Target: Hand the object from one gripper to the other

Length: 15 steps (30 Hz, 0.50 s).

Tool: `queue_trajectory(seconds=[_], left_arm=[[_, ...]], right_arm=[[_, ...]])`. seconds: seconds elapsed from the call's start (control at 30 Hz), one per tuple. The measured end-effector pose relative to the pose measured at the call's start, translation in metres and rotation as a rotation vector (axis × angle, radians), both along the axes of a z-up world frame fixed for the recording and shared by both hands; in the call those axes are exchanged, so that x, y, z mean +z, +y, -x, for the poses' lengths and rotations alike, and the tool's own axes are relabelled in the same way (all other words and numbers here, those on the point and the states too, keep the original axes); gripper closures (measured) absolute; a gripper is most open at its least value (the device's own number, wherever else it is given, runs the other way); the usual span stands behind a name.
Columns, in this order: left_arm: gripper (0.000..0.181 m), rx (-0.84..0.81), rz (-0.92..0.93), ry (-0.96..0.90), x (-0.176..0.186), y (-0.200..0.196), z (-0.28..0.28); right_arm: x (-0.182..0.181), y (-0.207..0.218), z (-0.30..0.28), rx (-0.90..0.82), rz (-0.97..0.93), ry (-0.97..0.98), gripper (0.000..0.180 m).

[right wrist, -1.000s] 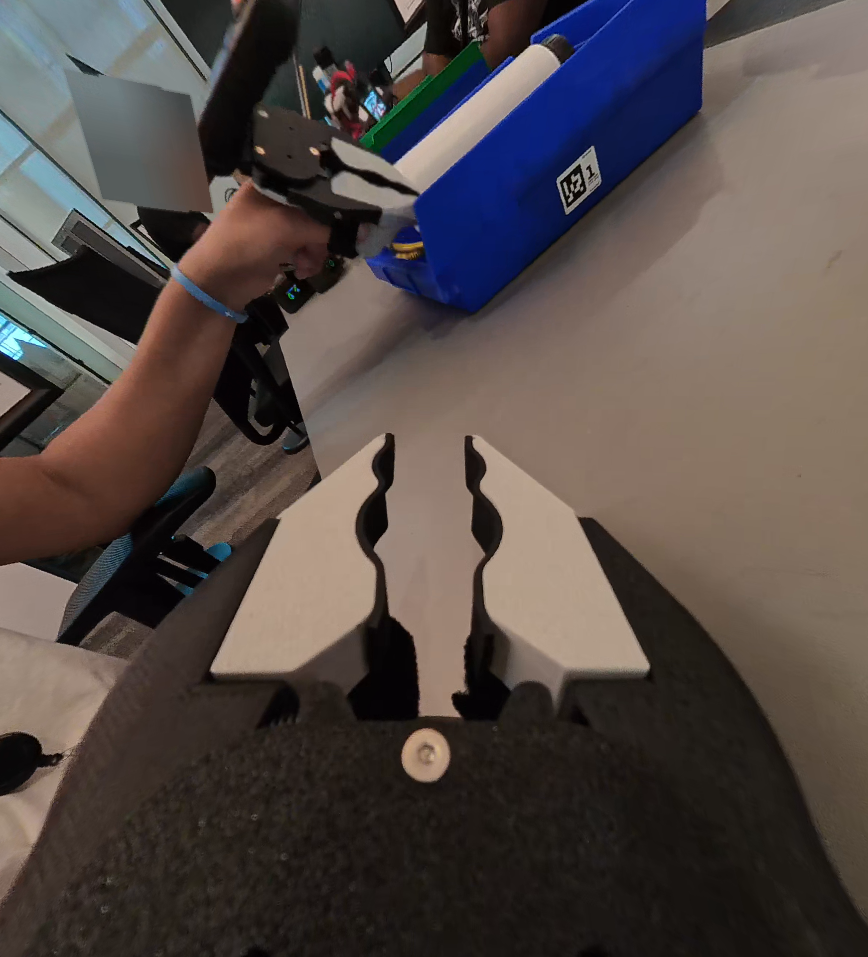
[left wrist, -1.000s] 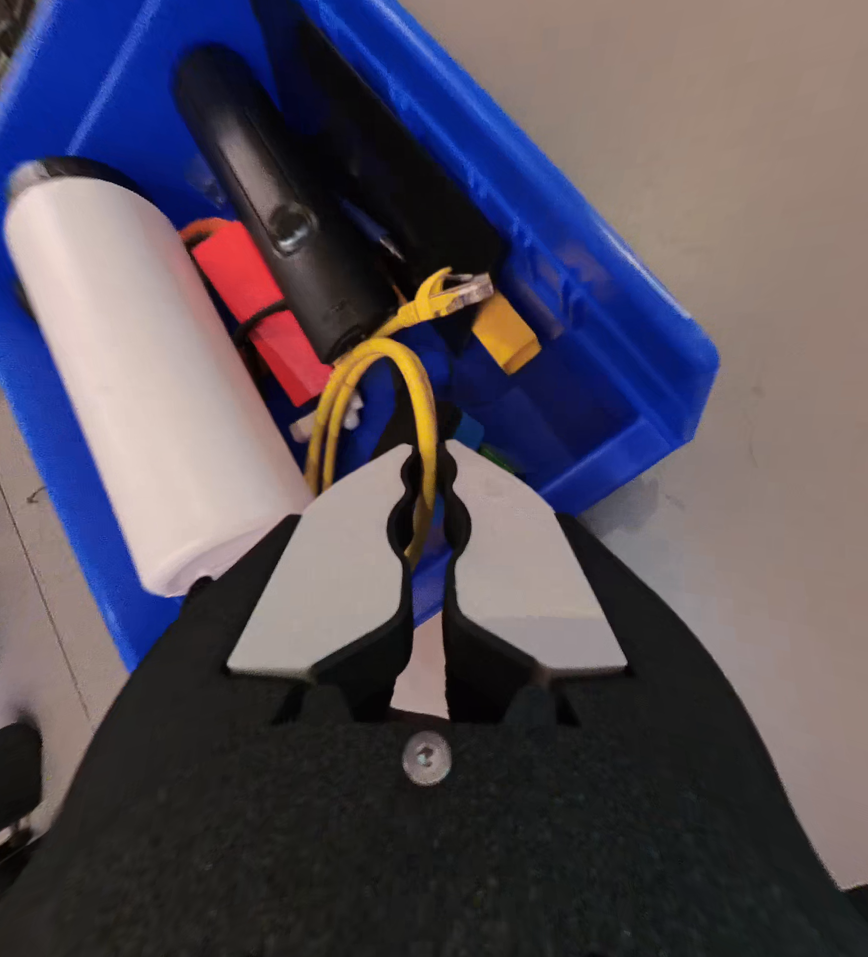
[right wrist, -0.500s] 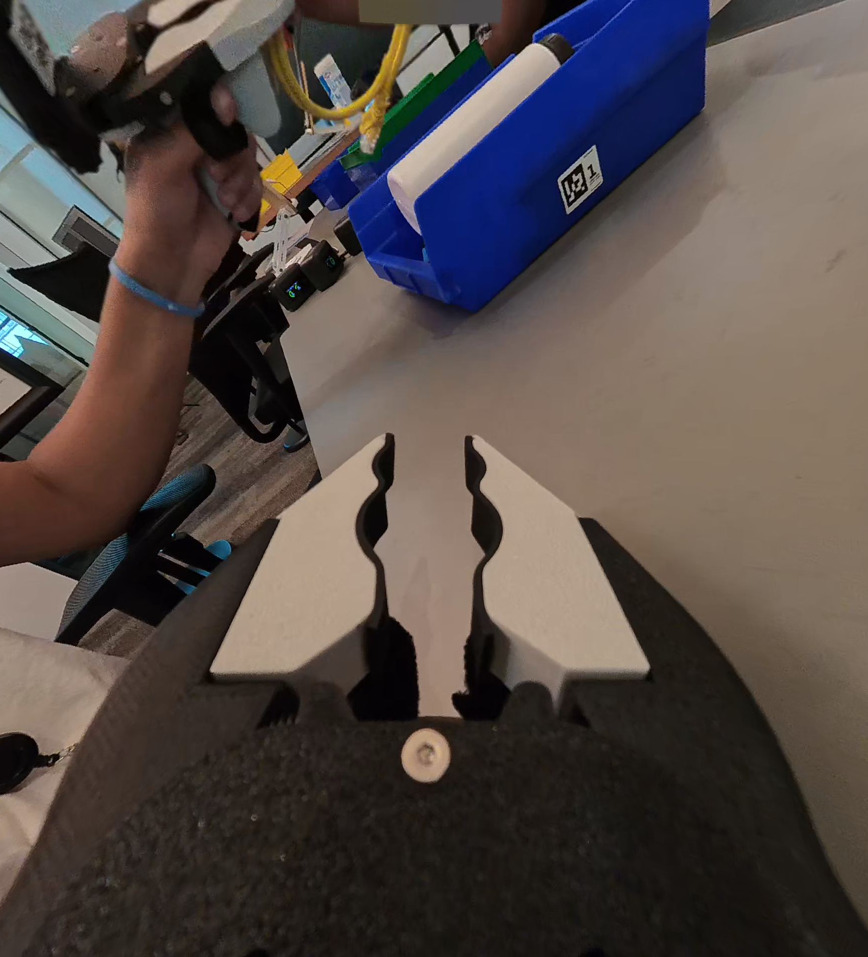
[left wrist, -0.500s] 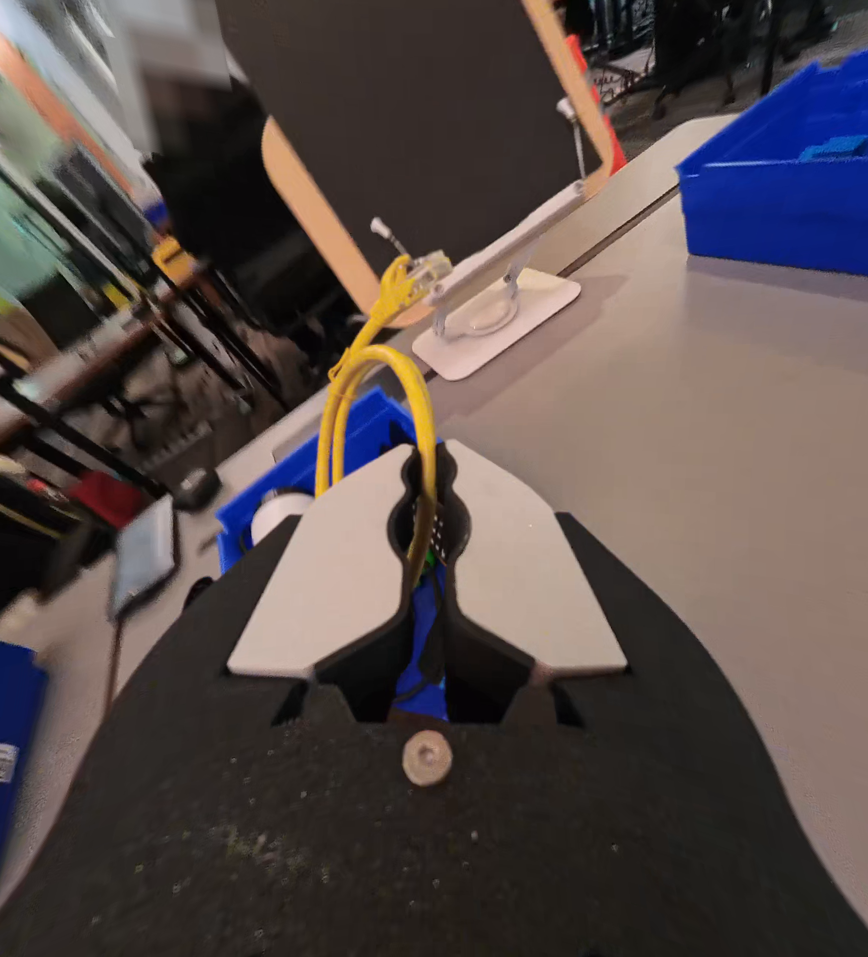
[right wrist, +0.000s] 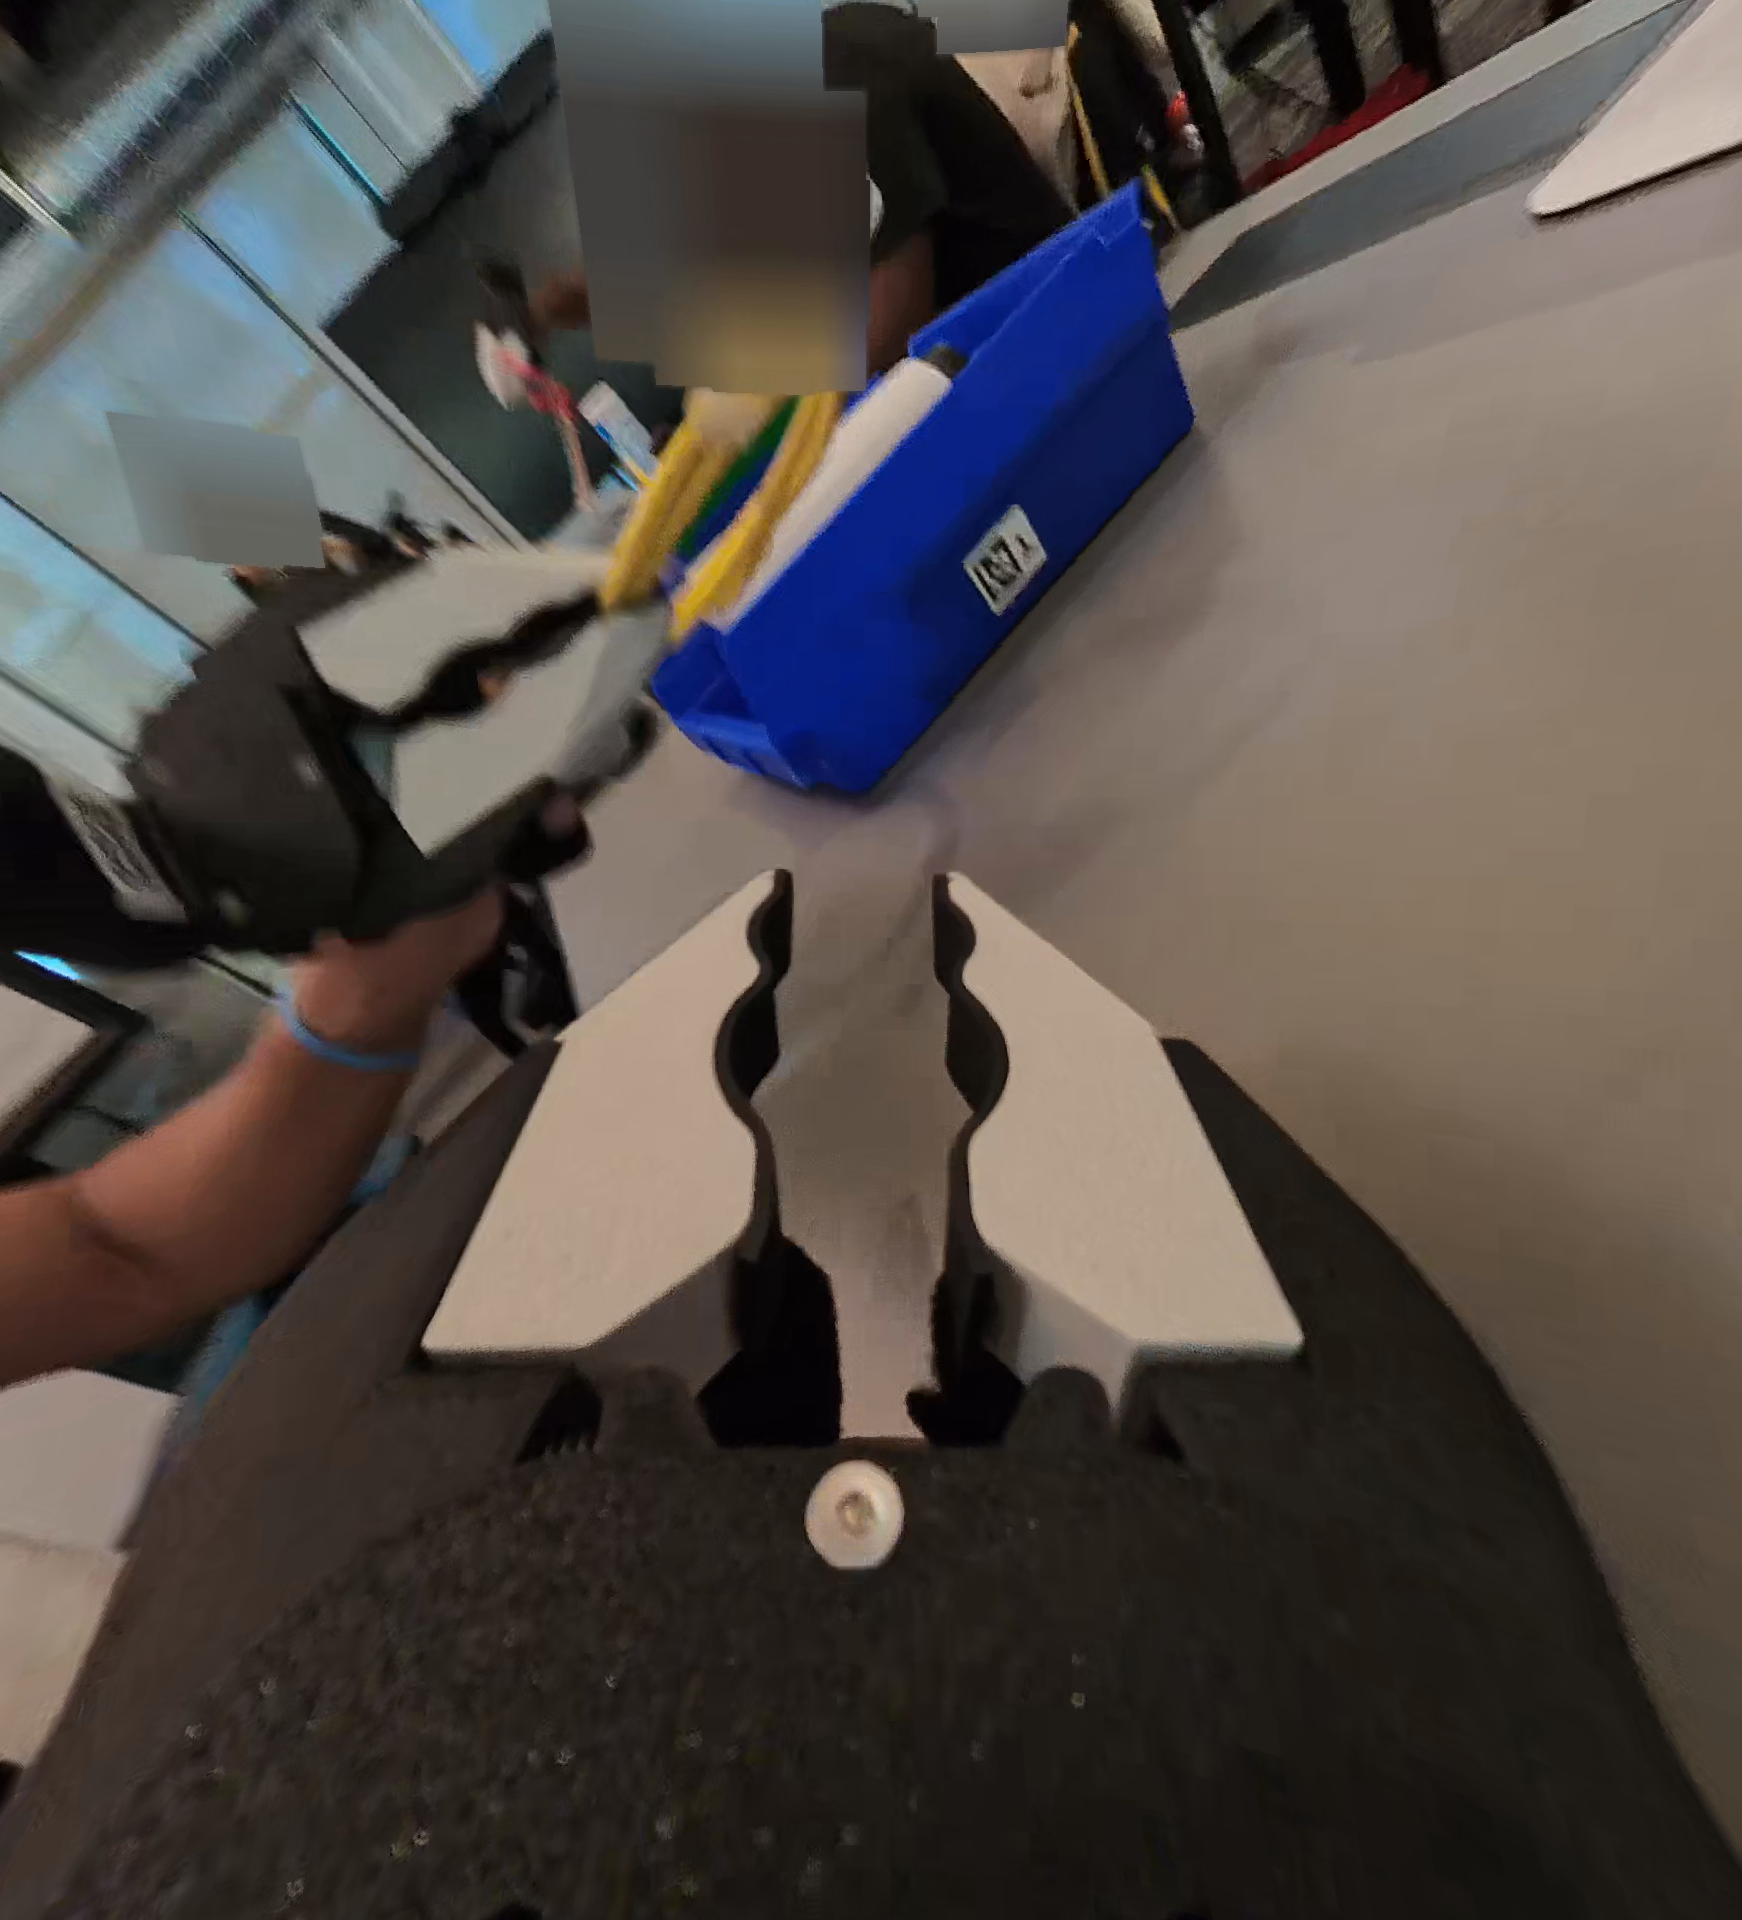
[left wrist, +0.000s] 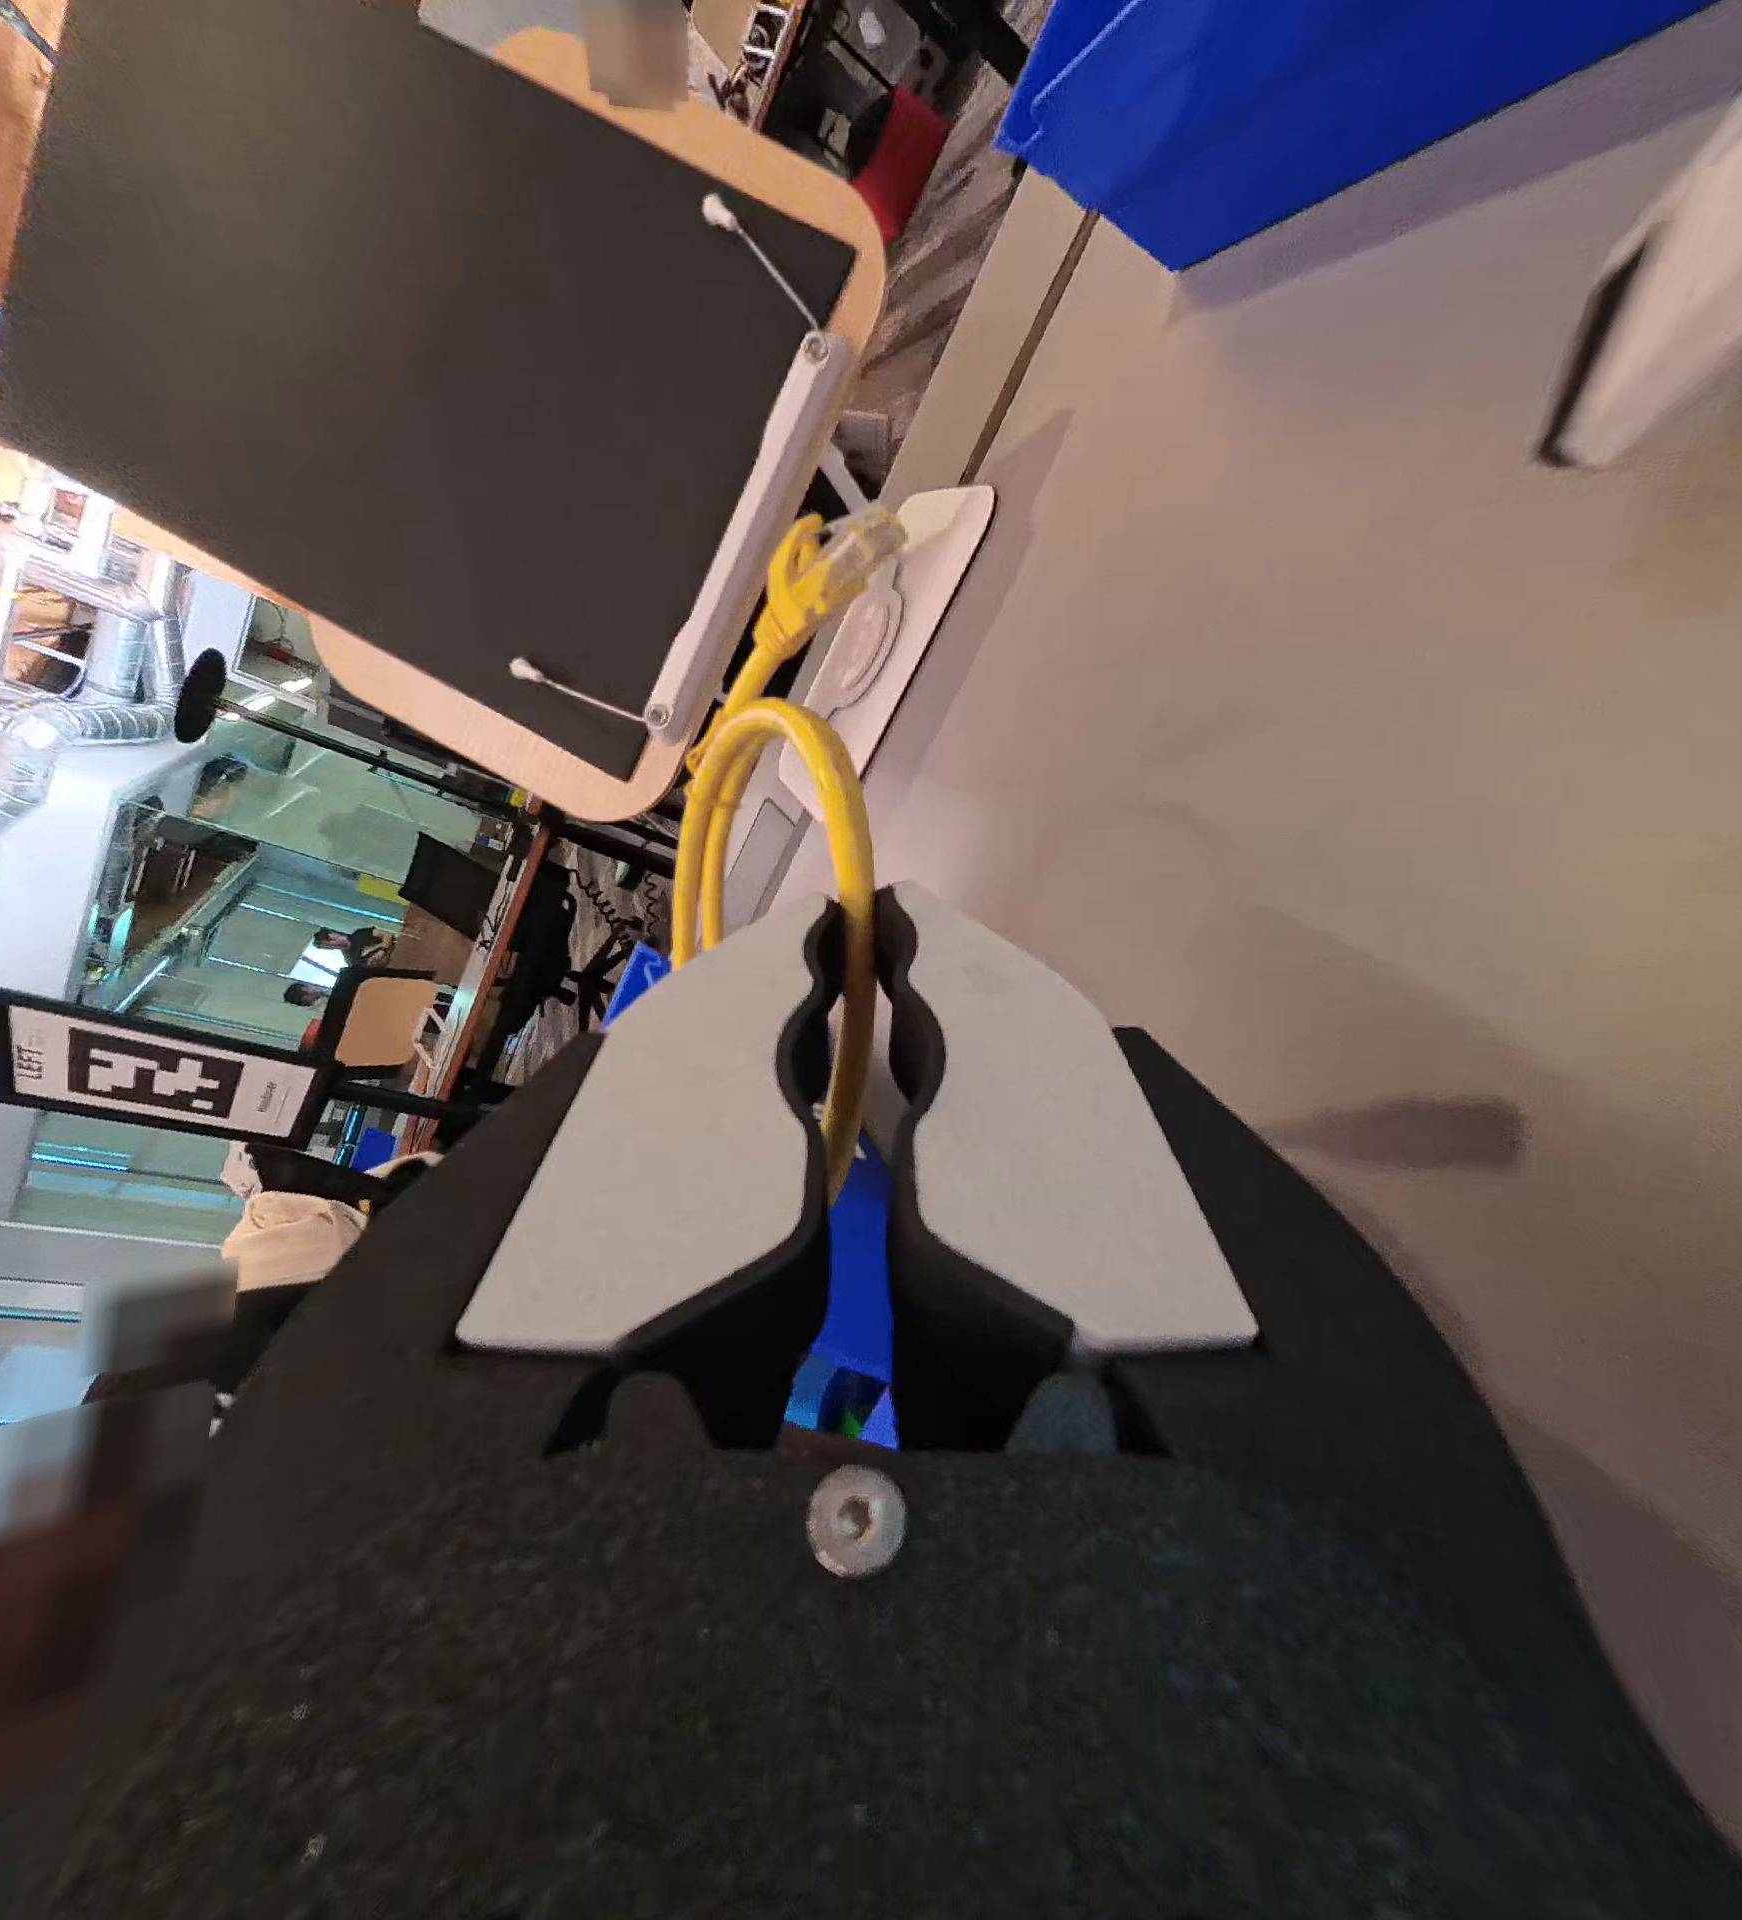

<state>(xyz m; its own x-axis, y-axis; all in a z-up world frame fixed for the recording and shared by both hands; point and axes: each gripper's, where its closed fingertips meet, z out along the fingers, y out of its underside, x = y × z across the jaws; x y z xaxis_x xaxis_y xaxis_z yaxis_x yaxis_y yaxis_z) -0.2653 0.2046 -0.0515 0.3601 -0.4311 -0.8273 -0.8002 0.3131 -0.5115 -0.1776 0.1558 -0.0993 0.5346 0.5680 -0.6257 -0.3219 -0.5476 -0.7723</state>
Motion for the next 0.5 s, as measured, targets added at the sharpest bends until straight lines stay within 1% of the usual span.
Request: queue_trajectory(seconds=[0.07,0.13,0.2,0.3,0.33,0.37,0.43,0.5], left_arm=[[0.175,-0.003,0.000,-0.012,-0.002,-0.001,-0.003],[0.175,-0.010,-0.003,-0.013,-0.004,-0.003,-0.006],[0.175,-0.021,0.004,-0.021,-0.008,-0.007,-0.010],[0.175,-0.030,0.005,-0.019,-0.016,-0.013,-0.015],[0.175,-0.029,-0.001,-0.007,-0.019,-0.014,-0.015],[0.175,-0.025,-0.005,0.006,-0.023,-0.015,-0.015],[0.175,-0.021,-0.014,0.009,-0.027,-0.014,-0.013],[0.175,-0.024,-0.005,0.007,-0.029,-0.013,-0.013]], right_arm=[[0.019,0.009,0.014,0.056,0.023,0.122,0.150],[0.034,0.019,0.029,0.110,0.026,0.209,0.149],[0.046,0.036,0.041,0.140,0.059,0.343,0.150],[0.047,0.054,0.061,0.250,0.195,0.558,0.145],[0.049,0.057,0.065,0.287,0.218,0.628,0.142],[0.052,0.058,0.067,0.311,0.230,0.694,0.142],[0.051,0.058,0.069,0.337,0.249,0.752,0.142],[0.048,0.056,0.068,0.348,0.256,0.756,0.145]])
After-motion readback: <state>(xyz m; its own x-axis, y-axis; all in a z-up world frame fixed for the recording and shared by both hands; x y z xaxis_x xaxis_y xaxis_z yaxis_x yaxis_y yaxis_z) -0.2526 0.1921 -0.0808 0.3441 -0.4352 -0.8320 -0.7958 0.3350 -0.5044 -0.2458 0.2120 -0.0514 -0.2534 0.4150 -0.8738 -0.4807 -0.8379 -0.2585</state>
